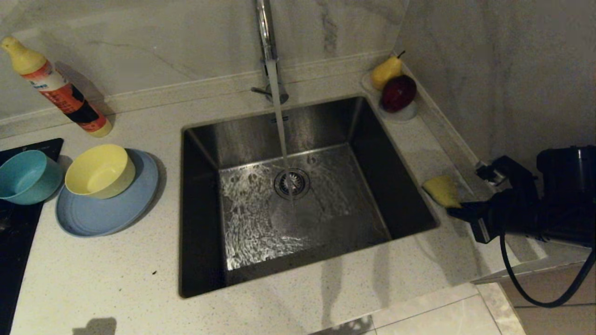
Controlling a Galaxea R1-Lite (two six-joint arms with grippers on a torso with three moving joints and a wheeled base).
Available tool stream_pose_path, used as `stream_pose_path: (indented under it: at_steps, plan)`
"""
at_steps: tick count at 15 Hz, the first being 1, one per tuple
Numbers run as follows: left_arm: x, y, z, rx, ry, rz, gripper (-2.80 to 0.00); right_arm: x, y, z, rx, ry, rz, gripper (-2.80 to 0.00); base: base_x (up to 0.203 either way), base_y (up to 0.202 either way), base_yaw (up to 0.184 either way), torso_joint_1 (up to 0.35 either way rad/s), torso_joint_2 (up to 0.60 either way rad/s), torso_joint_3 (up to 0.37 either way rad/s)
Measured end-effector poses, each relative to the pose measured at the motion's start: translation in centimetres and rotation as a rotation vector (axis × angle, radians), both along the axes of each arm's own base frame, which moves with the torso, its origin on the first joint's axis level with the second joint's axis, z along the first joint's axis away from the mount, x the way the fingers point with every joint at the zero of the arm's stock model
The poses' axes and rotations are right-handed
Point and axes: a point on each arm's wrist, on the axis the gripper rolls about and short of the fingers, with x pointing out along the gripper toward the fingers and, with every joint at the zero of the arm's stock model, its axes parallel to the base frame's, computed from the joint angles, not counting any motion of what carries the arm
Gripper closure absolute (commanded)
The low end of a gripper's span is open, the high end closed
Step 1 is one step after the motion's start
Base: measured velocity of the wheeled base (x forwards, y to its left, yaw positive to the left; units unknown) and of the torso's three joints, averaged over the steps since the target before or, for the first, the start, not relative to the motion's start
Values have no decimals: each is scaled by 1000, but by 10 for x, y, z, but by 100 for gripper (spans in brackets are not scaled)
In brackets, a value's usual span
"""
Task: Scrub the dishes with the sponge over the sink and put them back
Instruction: Pick up a bowl and the sponge
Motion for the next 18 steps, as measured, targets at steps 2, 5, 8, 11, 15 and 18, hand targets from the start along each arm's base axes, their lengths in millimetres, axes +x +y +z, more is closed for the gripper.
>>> stream_pose_path:
  at_steps: [2,5,8,11,15,18]
  plan:
    - [0,0,0,0,0,0,0,-1,0,1,0,1,2,0,0,0,0,0,0,0]
    - [0,0,0,0,0,0,0,-1,0,4,0,-6,1,0,0,0,0,0,0,0]
    - [0,0,0,0,0,0,0,-9,0,15,14,-44,-2,0,0,0,0,0,0,0]
    - [0,0,0,0,0,0,0,-30,4,36,26,-93,21,0,0,0,0,0,0,0]
    - [0,0,0,0,-1,0,0,-73,30,62,106,-68,125,0,0,0,0,0,0,0]
    - [0,0,0,0,0,0,0,-96,51,79,190,-32,194,0,0,0,0,0,0,0]
